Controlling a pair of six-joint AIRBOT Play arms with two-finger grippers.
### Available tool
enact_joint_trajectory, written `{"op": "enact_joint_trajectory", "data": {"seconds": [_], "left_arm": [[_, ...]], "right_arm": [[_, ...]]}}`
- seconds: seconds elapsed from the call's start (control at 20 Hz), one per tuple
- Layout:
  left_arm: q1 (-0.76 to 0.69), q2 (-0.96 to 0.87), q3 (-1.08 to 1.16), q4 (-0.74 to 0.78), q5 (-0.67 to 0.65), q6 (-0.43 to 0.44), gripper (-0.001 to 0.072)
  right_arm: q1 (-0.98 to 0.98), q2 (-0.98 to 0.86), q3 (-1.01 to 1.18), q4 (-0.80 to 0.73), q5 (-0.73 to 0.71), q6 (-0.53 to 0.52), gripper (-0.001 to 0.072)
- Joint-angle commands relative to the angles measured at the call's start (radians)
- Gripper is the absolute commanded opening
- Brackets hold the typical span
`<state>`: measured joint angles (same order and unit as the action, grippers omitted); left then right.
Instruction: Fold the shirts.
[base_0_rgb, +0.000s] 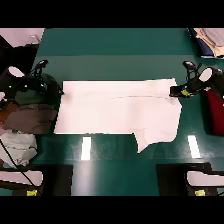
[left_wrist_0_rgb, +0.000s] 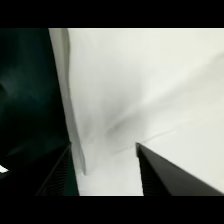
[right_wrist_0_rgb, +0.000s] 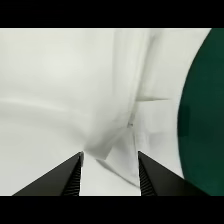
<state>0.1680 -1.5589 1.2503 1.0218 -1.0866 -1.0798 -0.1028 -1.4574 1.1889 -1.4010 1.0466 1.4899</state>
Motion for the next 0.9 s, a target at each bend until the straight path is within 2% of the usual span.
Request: {"op": "enact_joint_trajectory", "data": {"seconds": [0.0,0.2,0.4,0.6,0.85], "left_arm": [[-0.001,0.002,0.02,0.023,-0.144,-0.09,0.0493],[0.001,0.098,0.006,0.061,-0.301,-0.111,0.0492],[0.001,0.291,-0.224,0.121,-0.288,-0.162,0.0493],[0.001,0.456,-0.443,0.23,-0.202,-0.234,0.0493],[0.001,0.474,-0.565,0.243,-0.121,-0.281,0.0495]], "right_arm": [[-0.023,0.03,0.021,0.064,0.116,-0.001,0.04],[-0.077,0.174,-0.006,0.138,0.246,-0.071,0.0398],[-0.109,0.338,-0.134,0.179,0.202,-0.087,0.0398],[-0.109,0.43,-0.235,0.18,0.169,-0.088,0.0398],[-0.109,0.435,-0.243,0.205,0.196,-0.093,0.0398]]}}
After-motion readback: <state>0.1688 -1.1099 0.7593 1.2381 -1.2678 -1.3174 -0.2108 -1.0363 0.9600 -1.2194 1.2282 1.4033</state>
